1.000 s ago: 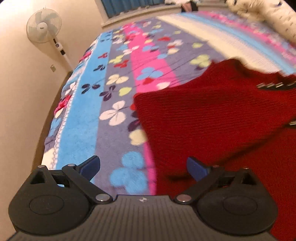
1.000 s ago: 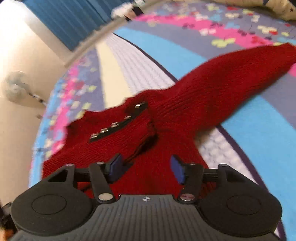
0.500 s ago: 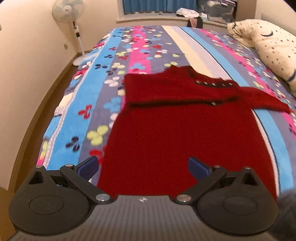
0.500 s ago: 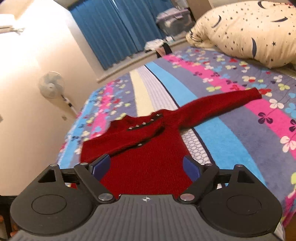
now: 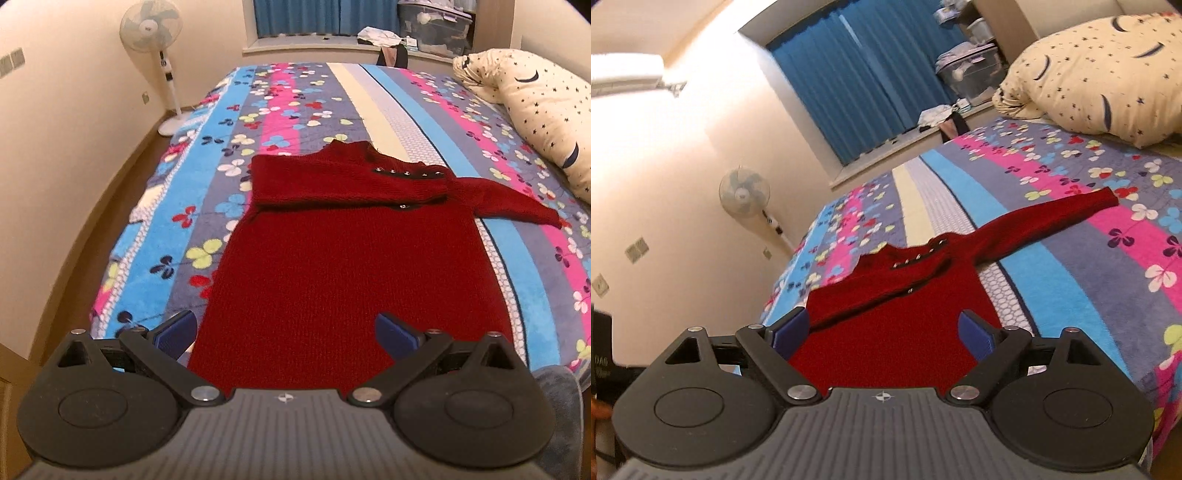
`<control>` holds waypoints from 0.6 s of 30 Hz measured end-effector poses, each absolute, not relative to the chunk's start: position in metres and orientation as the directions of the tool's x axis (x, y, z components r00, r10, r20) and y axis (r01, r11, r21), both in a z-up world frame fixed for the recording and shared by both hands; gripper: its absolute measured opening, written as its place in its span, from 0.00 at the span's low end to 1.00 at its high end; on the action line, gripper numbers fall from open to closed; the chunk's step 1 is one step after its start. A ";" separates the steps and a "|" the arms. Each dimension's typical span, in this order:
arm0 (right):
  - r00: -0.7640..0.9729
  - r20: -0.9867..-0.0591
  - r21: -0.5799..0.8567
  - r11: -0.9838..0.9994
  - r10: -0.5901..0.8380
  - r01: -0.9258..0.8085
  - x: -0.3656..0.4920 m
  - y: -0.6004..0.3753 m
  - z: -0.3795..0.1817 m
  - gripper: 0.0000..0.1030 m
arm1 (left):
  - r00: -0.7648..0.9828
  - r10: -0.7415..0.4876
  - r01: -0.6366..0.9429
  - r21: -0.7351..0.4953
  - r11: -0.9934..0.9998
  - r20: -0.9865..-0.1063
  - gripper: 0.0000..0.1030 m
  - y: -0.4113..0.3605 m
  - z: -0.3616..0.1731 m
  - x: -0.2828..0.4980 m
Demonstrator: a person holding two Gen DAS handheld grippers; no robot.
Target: Fold small clothes
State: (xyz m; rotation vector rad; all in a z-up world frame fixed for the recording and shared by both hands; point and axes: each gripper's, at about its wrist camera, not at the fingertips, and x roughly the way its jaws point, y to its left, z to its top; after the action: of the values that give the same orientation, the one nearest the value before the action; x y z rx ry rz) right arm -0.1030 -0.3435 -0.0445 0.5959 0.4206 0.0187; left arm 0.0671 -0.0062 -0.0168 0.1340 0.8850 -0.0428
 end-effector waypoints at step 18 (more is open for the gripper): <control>0.830 -0.531 0.673 0.510 -0.170 0.535 0.119 -0.611 -0.191 0.87 | 0.522 0.166 0.040 0.219 0.975 -0.837 1.00 -0.065 -0.046 0.143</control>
State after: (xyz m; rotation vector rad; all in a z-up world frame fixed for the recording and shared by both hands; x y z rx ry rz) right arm 0.1187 -0.6109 -0.1905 0.9468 0.4289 -0.4400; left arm 0.1431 -0.0650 -0.0463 0.2216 1.0209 0.0760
